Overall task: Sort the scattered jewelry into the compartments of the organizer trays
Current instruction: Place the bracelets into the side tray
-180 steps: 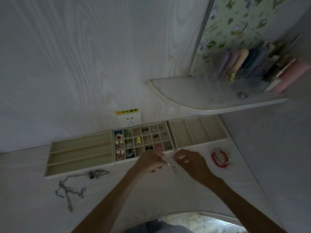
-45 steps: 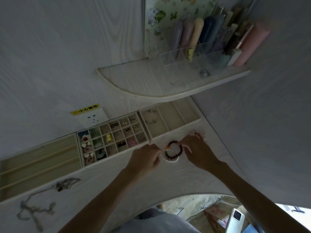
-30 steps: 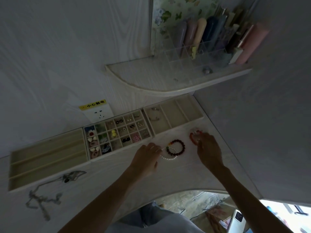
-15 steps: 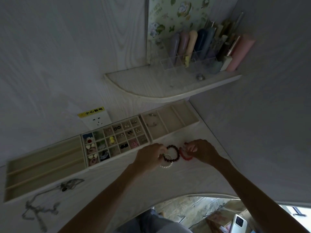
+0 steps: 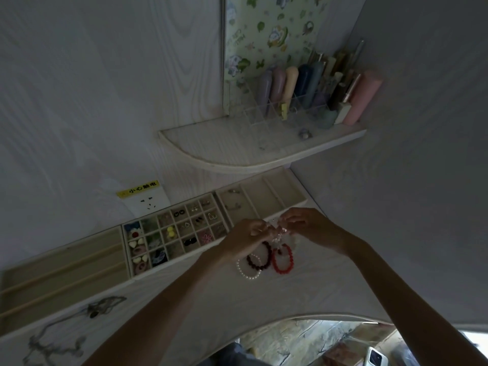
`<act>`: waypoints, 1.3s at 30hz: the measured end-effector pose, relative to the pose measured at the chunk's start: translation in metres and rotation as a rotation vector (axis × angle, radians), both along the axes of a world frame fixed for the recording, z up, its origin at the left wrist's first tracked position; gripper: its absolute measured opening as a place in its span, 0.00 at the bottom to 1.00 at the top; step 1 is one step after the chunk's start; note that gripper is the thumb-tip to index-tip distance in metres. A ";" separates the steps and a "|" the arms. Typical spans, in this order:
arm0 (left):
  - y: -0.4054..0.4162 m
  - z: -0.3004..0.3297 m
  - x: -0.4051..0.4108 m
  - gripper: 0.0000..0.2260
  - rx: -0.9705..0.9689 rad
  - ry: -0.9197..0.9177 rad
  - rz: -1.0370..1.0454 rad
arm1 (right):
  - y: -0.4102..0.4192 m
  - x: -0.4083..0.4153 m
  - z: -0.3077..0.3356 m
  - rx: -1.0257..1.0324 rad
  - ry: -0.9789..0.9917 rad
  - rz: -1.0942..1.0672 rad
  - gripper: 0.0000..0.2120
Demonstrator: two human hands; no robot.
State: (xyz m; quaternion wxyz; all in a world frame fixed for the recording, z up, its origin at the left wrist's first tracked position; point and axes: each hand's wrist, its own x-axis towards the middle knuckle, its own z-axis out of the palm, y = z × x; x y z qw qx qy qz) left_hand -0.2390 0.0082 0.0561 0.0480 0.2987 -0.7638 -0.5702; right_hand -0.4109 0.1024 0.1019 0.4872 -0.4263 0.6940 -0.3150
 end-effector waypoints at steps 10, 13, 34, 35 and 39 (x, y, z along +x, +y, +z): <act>-0.048 0.001 0.013 0.06 -0.069 0.025 0.253 | -0.046 0.007 -0.021 -0.099 0.038 -0.189 0.04; -0.067 -0.001 0.012 0.07 -0.239 -0.070 0.228 | -0.065 0.007 -0.032 -0.111 0.056 -0.201 0.07; -0.084 -0.007 -0.004 0.09 -0.665 -0.445 -0.018 | -0.083 0.017 -0.066 -0.042 0.709 0.072 0.11; -0.085 -0.009 -0.006 0.09 -0.697 -0.453 -0.040 | -0.082 0.016 -0.066 -0.054 0.742 0.093 0.11; -0.089 -0.020 -0.010 0.09 -0.816 -0.485 -0.068 | -0.087 0.015 -0.066 -0.074 0.919 0.217 0.15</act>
